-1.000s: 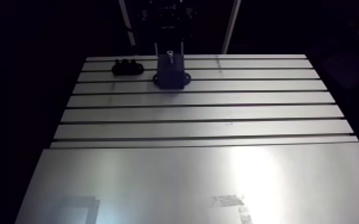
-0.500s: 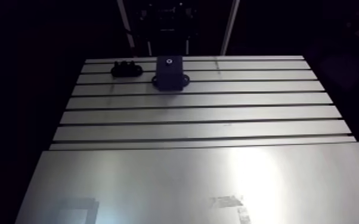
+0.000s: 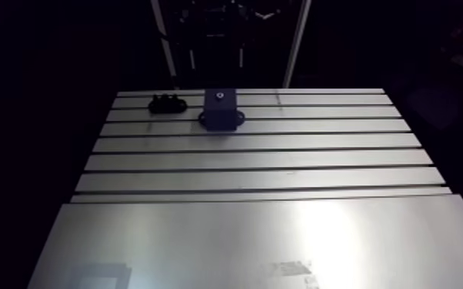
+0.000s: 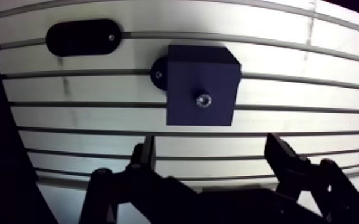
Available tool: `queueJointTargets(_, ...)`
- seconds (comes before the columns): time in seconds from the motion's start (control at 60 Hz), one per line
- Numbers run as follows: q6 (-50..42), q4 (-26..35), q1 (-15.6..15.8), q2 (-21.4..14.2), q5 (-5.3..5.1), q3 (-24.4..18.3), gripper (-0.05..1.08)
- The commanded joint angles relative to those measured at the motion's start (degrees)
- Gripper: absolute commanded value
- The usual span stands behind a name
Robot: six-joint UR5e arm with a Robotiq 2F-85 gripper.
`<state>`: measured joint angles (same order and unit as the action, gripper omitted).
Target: Pick up the M10 bolt and insert it into the hole until fully seated.
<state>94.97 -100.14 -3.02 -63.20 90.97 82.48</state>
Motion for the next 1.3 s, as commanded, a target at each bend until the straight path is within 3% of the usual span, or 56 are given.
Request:
queueJointTargets(0.017,0.07,1.71,0.22,-3.52,0.13,-0.9,0.0)
queueJointTargets(0.333,1.01,9.04,0.22,-9.86,0.14,-3.07,0.0)
queueJointTargets(0.7,1.22,10.61,-2.32,-17.53,0.12,-0.22,0.0)
queueJointTargets(1.117,0.53,10.89,-2.34,-20.25,-0.39,0.69,0.0)
queueJointTargets(1.3,0.53,12.54,-1.9,-20.34,-1.78,0.97,0.0)
